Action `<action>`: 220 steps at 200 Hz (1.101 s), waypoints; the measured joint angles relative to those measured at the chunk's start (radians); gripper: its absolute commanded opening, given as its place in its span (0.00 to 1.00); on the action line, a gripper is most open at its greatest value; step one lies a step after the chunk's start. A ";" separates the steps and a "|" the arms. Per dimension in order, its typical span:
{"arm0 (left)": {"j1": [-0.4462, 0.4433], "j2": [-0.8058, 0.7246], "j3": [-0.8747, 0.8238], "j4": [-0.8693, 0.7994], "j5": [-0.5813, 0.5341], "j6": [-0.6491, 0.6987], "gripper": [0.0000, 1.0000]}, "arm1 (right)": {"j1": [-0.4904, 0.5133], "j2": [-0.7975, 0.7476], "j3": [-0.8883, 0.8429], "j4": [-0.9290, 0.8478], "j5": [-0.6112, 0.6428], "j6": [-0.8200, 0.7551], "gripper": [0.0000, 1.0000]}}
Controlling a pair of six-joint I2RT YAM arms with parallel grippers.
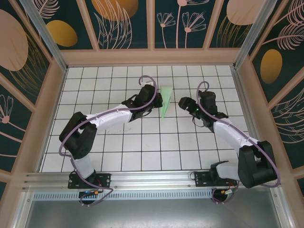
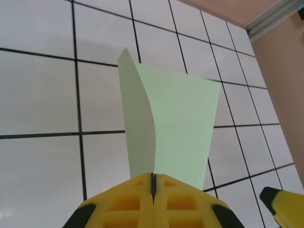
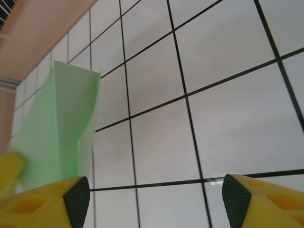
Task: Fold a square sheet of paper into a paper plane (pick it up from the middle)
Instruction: Turn over a paper plane at the center of the table, then move the paper plane to the top-center of the table.
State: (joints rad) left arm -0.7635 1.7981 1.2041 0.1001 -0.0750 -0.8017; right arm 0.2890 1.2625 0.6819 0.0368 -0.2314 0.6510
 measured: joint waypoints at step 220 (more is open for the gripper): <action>0.059 0.069 -0.409 0.542 0.243 -0.225 0.00 | 0.238 0.359 0.167 0.056 -0.075 0.072 0.44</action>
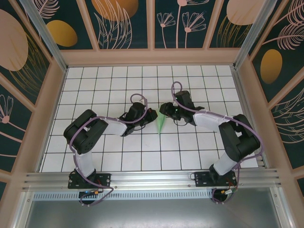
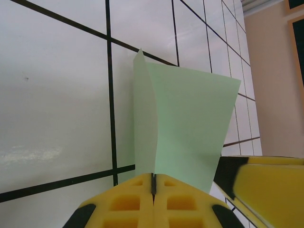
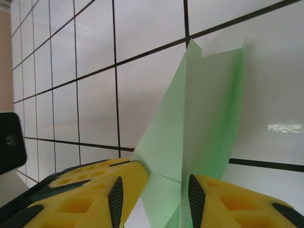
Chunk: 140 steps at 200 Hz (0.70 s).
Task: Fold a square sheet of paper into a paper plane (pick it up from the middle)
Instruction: Move the paper plane to the top-center of the table.
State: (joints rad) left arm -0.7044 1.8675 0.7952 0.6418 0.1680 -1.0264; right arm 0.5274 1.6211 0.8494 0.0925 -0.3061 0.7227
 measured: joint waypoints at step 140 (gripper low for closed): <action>0.013 0.032 -0.020 -0.017 -0.067 -0.048 0.00 | 0.005 0.076 0.021 -0.091 0.057 0.013 0.50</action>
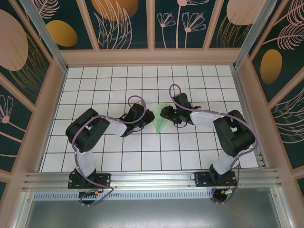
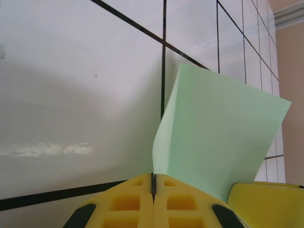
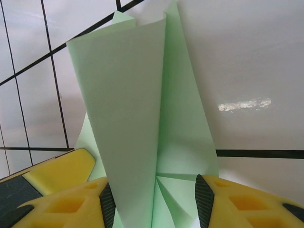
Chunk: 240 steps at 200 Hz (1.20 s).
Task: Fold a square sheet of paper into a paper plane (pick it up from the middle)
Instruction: Move the paper plane to the top-center of the table.
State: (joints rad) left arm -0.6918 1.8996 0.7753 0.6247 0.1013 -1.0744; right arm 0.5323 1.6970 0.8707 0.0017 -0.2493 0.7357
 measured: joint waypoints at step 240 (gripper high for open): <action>0.000 0.014 -0.029 0.022 -0.031 -0.038 0.00 | 0.065 -0.007 0.041 -0.059 -0.005 -0.027 0.54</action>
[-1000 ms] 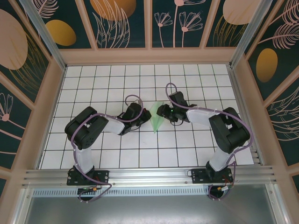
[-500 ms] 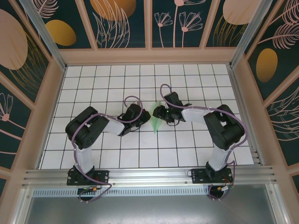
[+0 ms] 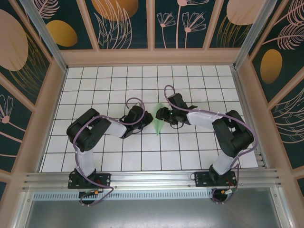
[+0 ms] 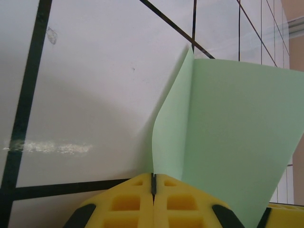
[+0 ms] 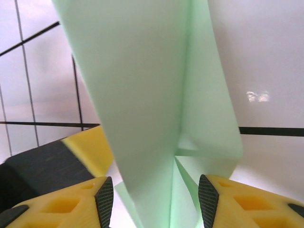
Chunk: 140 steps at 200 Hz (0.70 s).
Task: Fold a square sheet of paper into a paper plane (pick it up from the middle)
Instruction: Move the paper plane to the top-center of the table.
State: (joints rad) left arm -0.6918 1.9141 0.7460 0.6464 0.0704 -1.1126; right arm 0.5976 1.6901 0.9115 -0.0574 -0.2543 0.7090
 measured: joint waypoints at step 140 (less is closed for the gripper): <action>0.004 0.004 0.000 0.005 0.014 0.000 0.00 | 0.034 -0.005 -0.023 0.000 -0.062 0.031 0.53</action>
State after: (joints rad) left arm -0.6876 1.9179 0.7460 0.6518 0.0849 -1.1126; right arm 0.6312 1.6855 0.8886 -0.0578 -0.3161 0.7399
